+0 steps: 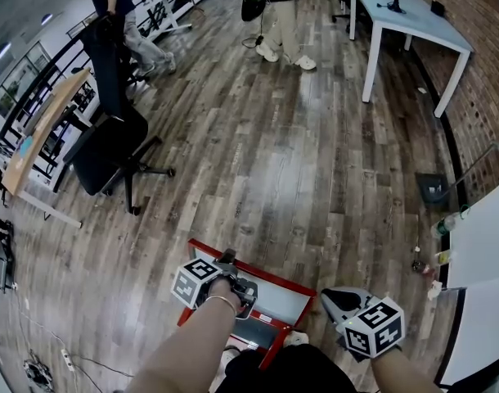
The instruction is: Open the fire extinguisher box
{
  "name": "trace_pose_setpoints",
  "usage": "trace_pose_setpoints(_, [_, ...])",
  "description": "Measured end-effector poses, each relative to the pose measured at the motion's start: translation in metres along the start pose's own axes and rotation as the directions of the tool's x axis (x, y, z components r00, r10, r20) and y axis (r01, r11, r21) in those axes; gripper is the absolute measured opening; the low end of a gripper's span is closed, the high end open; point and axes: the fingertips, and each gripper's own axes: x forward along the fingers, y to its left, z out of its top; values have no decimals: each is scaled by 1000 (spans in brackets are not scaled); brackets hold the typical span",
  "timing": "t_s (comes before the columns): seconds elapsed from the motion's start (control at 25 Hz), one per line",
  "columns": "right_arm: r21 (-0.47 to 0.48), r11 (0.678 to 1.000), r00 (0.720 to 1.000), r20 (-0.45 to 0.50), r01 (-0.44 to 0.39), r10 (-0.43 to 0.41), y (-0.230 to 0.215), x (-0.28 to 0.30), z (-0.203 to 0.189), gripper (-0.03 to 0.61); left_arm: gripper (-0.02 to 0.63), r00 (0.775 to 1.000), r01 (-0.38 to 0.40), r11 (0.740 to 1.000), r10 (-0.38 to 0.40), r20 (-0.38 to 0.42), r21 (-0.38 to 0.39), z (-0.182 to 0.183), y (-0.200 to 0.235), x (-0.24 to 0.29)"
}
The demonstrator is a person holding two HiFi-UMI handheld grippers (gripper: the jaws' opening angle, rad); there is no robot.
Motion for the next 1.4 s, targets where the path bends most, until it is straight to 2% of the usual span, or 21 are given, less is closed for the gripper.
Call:
trace_pose_setpoints(0.6, [19,1000,1000,13,21,-21,-4,-12,-3,11,204,997,58,998,-57,55,-13,0,-2,-4])
trace_pose_setpoints(1.04, [13,1000,1000,8,19,-19,0,-10,2,11,187,999,41,998,-42,25,46,-2,-8,-9])
trace_pose_setpoints(1.4, [16,999,1000,5,30,-30,-2,-13,-1,11,172,996,85,995,-85,-9,54,-10,-21,-3])
